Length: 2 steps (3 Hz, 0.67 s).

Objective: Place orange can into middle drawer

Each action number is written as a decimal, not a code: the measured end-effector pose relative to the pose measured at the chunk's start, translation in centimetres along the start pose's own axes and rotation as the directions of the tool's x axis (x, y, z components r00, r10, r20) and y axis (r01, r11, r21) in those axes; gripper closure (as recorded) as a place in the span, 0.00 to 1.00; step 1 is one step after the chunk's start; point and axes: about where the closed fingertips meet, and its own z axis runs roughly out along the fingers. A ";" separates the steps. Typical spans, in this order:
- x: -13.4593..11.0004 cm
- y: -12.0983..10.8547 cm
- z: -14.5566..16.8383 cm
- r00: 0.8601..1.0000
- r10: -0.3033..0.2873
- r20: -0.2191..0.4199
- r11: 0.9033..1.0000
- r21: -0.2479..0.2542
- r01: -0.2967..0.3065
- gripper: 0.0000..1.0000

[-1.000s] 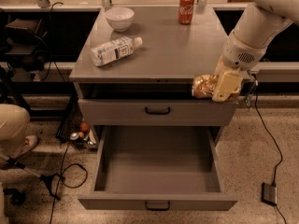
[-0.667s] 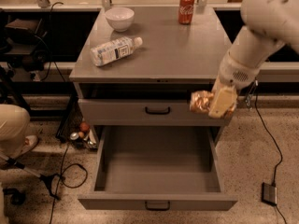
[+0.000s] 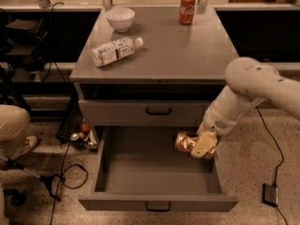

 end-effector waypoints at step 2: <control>-1.1 -1.0 6.5 0.985 0.065 0.159 0.995 0.059 -0.075 1.00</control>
Offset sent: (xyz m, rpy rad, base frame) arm -0.0111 0.0216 -0.0496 0.0903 -0.0034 -0.0730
